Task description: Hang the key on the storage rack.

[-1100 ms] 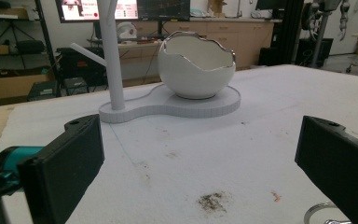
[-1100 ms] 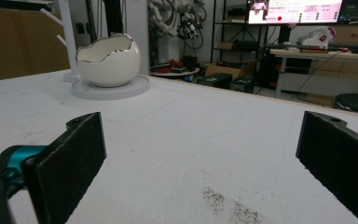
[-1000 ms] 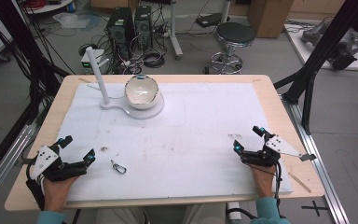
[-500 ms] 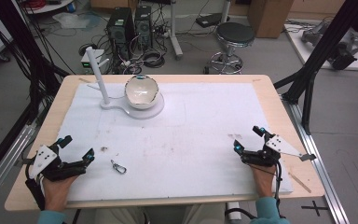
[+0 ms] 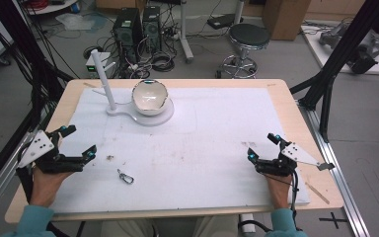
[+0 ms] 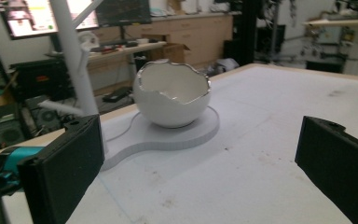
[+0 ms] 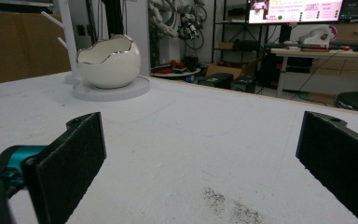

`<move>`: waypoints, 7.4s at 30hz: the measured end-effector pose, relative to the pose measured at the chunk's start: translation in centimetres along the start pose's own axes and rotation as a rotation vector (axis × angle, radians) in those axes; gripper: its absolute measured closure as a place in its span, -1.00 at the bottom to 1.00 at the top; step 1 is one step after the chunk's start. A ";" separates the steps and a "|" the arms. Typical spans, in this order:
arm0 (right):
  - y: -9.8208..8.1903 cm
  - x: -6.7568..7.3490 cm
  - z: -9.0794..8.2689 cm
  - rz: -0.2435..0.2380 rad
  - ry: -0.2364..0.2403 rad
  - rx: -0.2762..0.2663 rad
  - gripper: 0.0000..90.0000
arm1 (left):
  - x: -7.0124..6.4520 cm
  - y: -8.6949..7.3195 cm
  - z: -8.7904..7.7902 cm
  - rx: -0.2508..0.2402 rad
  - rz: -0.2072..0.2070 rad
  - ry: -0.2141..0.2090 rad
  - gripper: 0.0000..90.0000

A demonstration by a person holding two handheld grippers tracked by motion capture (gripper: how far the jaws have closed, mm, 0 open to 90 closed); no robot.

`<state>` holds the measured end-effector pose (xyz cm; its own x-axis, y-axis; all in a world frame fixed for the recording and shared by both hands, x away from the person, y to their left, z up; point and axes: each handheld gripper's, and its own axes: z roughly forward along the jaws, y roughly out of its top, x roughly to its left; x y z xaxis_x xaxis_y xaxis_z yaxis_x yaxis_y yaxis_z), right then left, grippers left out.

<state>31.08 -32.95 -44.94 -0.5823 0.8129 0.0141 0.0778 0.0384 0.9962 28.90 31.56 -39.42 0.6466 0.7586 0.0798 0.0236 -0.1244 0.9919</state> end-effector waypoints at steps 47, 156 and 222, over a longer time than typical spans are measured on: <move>0.0 0.0 0.0 -0.001 0.002 0.002 -0.99 | -2.9 5.2 8.6 0.670 0.410 -0.597 -0.96; 0.0 0.1 0.0 -0.004 0.002 0.001 -0.99 | -4.8 0.7 10.5 0.991 0.437 -0.729 0.93; 0.0 0.1 0.1 -0.004 0.004 -0.002 -0.99 | 6.8 15.8 10.8 0.522 0.018 -0.260 0.97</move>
<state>31.10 -32.85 -44.95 -0.5855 0.8106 0.0106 0.0737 0.0403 0.9965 41.88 27.83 -24.31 0.8149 0.5796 0.0038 0.3409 -0.4844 0.8057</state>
